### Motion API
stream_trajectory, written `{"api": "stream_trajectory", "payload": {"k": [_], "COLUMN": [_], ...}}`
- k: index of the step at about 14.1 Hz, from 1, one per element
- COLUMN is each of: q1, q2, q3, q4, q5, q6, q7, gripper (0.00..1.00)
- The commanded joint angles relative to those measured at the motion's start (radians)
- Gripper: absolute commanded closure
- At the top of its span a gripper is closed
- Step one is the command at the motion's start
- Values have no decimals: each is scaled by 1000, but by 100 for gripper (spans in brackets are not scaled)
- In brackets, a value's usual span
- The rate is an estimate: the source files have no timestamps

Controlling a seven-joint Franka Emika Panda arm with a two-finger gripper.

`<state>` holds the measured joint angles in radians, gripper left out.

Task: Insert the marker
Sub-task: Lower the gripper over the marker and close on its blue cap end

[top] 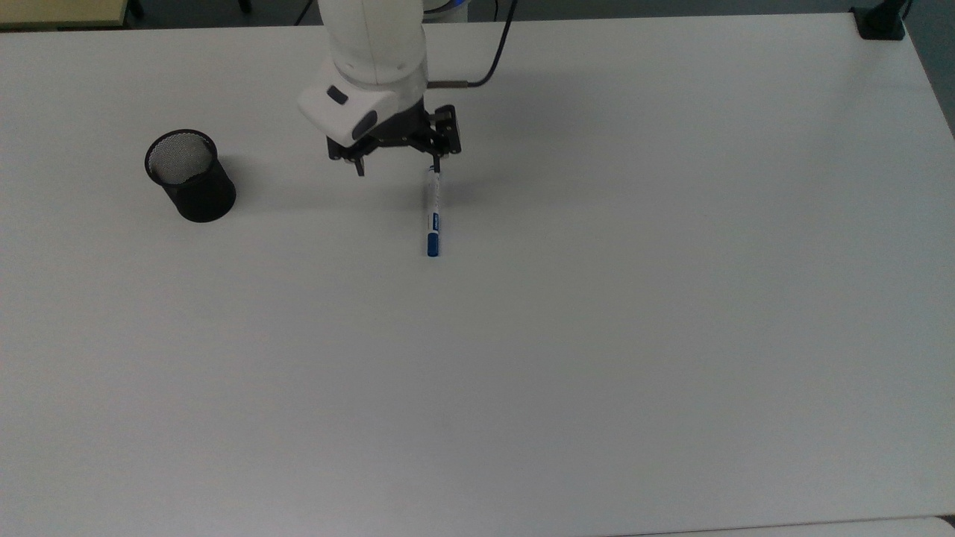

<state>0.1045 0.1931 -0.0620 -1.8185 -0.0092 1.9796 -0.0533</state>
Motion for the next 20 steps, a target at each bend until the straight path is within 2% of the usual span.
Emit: {"api": "stream_trajectory", "payload": {"k": [1, 6, 13, 14, 16, 18, 20], "q1": [32, 38, 61, 63, 64, 63, 52], "q2": [57, 127, 173, 189, 190, 189, 161], "q3": [-6, -6, 2, 5, 5, 5, 5], "q4": [-73, -74, -73, -70, -71, -68, -65], "q5": [-14, -34, -35, -44, -55, -61, -60], "q6": [157, 241, 295, 297, 297, 297, 294], "q7": [81, 127, 185, 190, 190, 190, 191], "gripper": [7, 23, 27, 33, 57, 99, 100]}}
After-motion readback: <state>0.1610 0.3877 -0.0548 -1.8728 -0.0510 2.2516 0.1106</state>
